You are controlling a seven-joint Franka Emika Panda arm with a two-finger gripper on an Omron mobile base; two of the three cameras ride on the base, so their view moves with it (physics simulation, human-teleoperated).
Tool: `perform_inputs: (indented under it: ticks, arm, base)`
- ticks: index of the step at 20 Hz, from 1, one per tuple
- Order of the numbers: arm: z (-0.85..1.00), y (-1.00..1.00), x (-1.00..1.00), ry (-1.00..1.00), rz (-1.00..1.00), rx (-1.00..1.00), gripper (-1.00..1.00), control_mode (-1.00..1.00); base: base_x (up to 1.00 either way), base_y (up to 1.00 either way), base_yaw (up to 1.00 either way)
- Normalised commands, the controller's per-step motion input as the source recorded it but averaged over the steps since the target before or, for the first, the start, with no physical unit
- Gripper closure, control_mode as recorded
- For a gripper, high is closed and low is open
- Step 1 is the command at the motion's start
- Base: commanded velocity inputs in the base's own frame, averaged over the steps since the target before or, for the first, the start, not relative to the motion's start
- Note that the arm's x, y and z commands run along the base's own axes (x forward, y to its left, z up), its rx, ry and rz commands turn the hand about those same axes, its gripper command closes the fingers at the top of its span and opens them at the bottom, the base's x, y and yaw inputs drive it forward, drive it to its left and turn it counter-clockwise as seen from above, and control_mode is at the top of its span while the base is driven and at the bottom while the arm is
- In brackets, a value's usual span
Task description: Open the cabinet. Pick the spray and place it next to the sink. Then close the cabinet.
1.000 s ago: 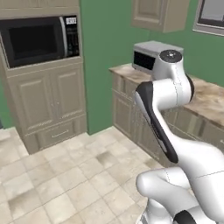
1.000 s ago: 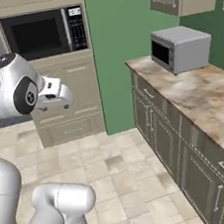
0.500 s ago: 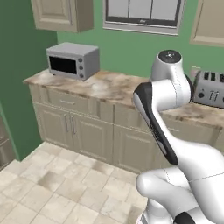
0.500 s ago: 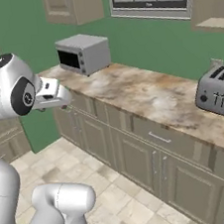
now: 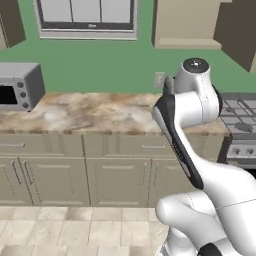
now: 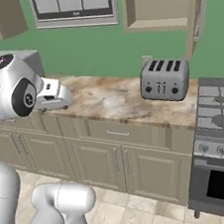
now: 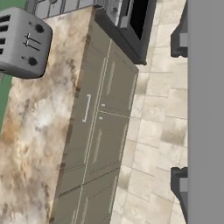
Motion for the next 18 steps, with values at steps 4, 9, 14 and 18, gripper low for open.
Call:
perform_inputs:
  ticks: [4, 9, 14, 18]
  arm:
    - [0.00, 0.00, 0.00, 0.00, 0.00, 0.00, -1.00, 1.00]
    - [0.00, 0.00, 0.00, 0.00, 0.00, 0.00, -1.00, 1.00]
    - [0.00, 0.00, 0.00, 0.00, 0.00, 0.00, -1.00, 1.00]
    - [0.00, 0.00, 0.00, 0.00, 0.00, 0.00, -1.00, 1.00]
  base:
    - [0.94, 0.01, -0.08]
    - [0.73, -0.04, -0.03]
    - [0.33, -0.07, -0.10]
    - [0.32, 0.00, -0.27]
